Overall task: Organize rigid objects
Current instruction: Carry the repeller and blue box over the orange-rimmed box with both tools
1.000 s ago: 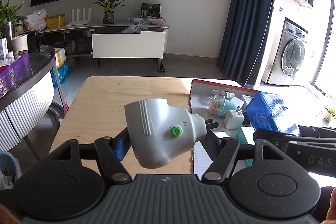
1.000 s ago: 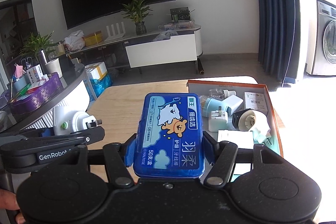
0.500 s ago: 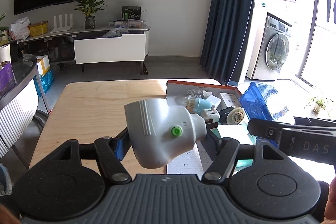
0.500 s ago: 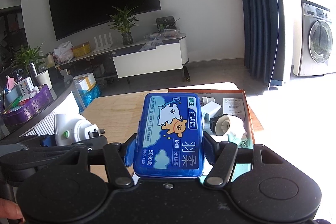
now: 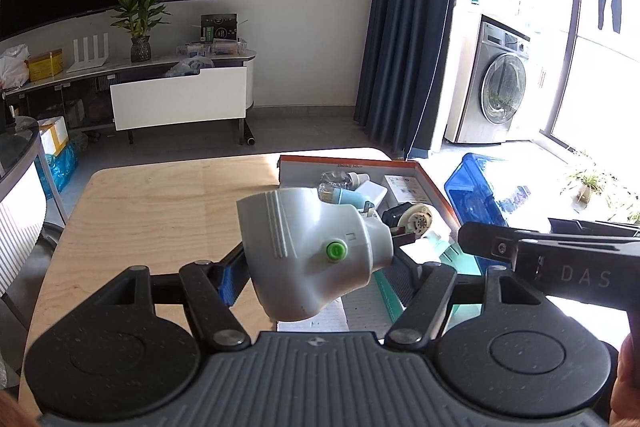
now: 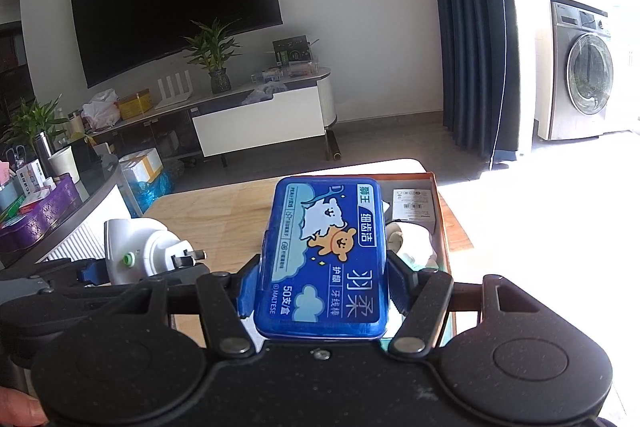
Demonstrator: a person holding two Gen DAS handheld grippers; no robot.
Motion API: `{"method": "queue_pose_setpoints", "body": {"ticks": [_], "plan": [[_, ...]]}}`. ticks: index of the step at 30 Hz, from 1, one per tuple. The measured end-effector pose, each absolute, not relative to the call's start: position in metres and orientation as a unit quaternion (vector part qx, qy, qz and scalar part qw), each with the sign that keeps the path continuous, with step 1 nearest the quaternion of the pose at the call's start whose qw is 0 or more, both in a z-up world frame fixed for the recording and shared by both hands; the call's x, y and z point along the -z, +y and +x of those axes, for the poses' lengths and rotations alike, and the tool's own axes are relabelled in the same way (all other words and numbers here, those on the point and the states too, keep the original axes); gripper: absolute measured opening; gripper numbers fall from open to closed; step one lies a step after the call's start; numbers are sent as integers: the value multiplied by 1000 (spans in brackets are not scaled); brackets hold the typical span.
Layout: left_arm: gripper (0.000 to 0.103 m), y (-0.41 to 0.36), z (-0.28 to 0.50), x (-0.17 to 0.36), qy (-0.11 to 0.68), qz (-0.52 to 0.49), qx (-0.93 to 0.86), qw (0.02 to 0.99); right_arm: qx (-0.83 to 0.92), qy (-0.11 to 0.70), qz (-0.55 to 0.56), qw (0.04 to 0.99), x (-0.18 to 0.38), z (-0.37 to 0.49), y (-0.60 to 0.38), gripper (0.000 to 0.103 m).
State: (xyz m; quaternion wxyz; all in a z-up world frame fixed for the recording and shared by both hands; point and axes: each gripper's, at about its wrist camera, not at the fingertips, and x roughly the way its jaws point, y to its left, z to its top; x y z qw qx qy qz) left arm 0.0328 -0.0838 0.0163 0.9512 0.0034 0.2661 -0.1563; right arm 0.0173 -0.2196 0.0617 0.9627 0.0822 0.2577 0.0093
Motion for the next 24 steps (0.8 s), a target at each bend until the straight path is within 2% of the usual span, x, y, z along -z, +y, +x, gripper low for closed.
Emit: {"method": "queue_pose_setpoints", "body": {"ticks": [24], "plan": [[71,-112,52,-12,285,11,189,940,32,266,91,959,-59,37,-248,75]]}}
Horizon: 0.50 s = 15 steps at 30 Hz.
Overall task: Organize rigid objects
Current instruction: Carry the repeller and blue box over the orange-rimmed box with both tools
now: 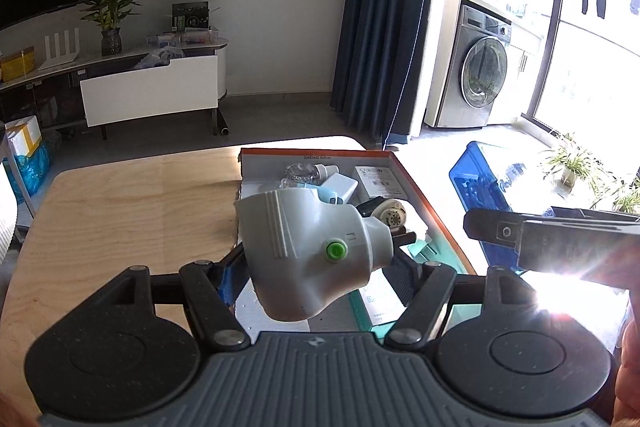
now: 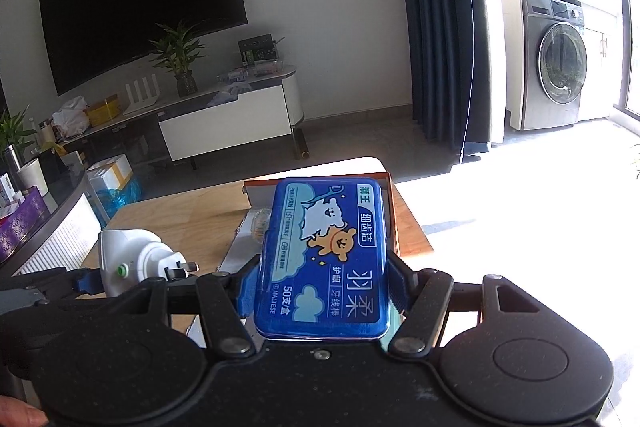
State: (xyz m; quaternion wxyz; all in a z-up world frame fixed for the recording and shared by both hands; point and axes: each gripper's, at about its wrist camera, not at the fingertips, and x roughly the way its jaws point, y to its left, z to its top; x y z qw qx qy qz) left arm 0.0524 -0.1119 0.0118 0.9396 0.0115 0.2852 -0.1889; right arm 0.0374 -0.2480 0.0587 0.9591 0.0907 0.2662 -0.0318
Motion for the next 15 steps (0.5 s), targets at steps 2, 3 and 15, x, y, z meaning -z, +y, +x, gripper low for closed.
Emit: {"method": "queue_pose_setpoints", "body": {"ticks": [2,3,15], "plan": [[71,-113,54,-12,286,13,190,939,33,268,90,959,-58,40,-249,75],[71,-114,55,-12,287,13,192,939,33,268,89,959,-58,41,-250,75],[71,-120,65,-13,290,18,198,936,36,269,89,958,-57,52,-250,75]]}}
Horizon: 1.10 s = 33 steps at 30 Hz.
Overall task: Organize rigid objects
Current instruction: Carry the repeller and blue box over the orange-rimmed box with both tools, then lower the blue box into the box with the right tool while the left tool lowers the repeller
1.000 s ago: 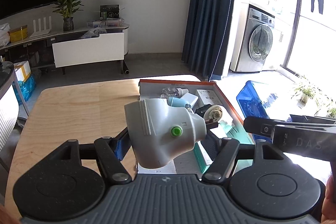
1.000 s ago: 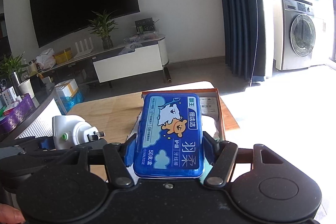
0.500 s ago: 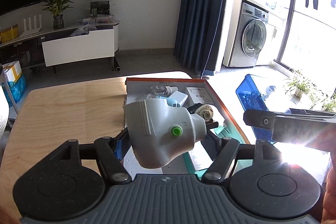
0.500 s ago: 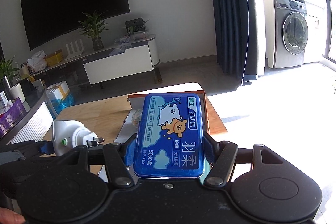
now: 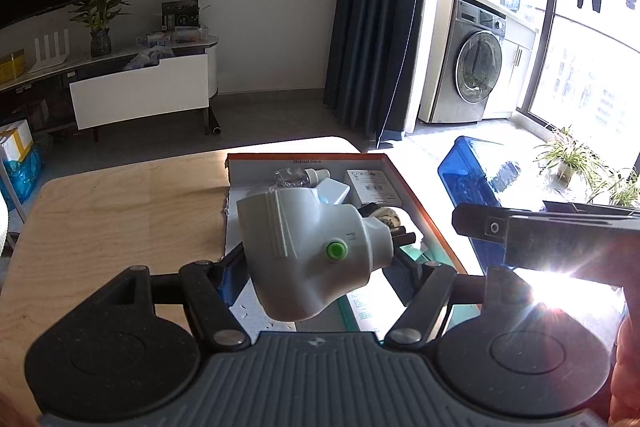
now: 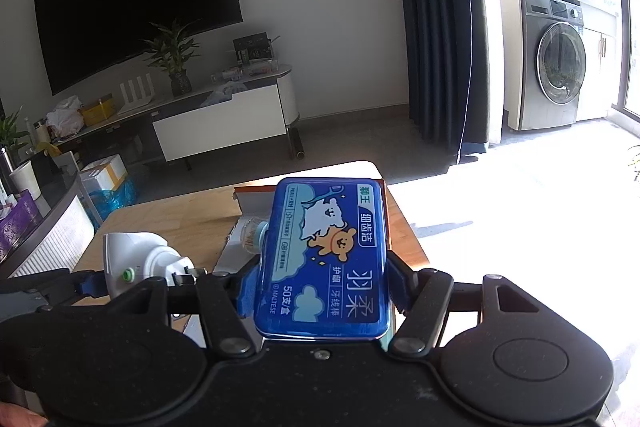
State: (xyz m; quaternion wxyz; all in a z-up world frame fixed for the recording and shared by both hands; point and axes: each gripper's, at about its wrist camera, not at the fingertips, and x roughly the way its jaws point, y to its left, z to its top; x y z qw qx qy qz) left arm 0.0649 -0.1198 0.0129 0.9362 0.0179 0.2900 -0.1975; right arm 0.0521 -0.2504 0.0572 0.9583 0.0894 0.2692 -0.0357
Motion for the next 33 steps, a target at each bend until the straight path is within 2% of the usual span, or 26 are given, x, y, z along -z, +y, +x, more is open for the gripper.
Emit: {"method": "queue_pose_setpoints", "body": {"ticks": [33], "plan": [[71,-135,90,-6,310,21,217,925,37,288,86,953,-54,77,-260,75]]}}
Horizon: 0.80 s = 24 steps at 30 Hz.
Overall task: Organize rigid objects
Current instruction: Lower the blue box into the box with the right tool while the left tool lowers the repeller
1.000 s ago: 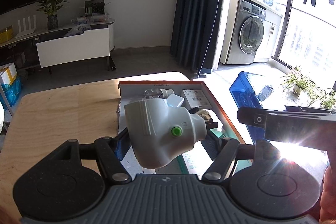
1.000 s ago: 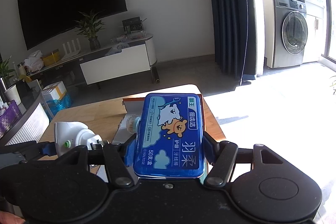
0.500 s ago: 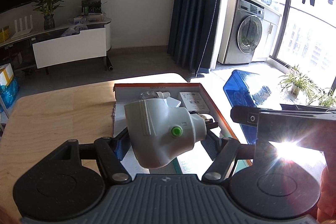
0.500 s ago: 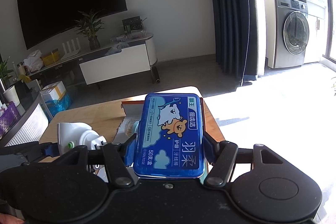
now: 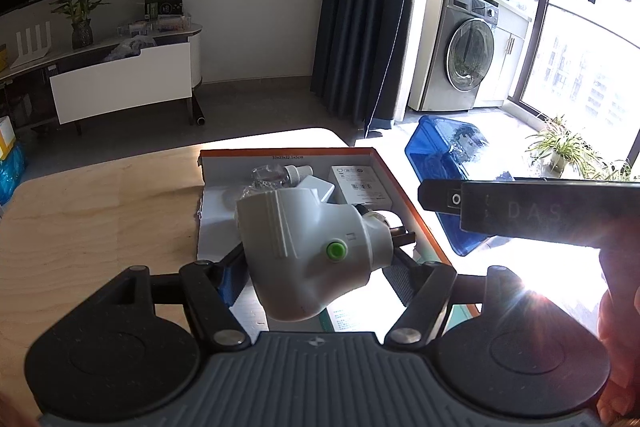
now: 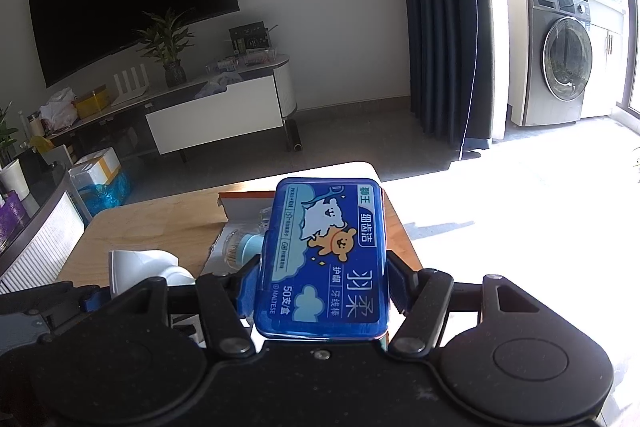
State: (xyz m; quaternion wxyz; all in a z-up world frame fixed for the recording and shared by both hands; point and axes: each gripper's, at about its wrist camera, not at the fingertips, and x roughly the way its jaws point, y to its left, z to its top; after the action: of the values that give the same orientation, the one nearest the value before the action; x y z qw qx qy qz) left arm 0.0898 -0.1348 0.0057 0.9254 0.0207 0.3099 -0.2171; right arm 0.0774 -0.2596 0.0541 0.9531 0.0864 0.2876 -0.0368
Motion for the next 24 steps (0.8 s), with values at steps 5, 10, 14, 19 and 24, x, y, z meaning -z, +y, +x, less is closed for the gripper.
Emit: {"method": "queue_pose_setpoints", "body": {"ticks": [5,10,14,19,24], "plan": [[71,-136,95,-2,317,21,222,922,37,295,85,951,-53,84,-260,75],[71,-139,98,2,321,22,227,919,35,306,80,948,-50,94,-258,75],[71,-140,100,5,325,19,230,917,31,316,78,945,-46,107,-257,75],[71,-141,104,8,332,19,228,915,6,302,87,949,-44,128,-260,76],[71,-143,104,9,336,21,231,913,10,284,81,955,-52,123,-263,78]]}}
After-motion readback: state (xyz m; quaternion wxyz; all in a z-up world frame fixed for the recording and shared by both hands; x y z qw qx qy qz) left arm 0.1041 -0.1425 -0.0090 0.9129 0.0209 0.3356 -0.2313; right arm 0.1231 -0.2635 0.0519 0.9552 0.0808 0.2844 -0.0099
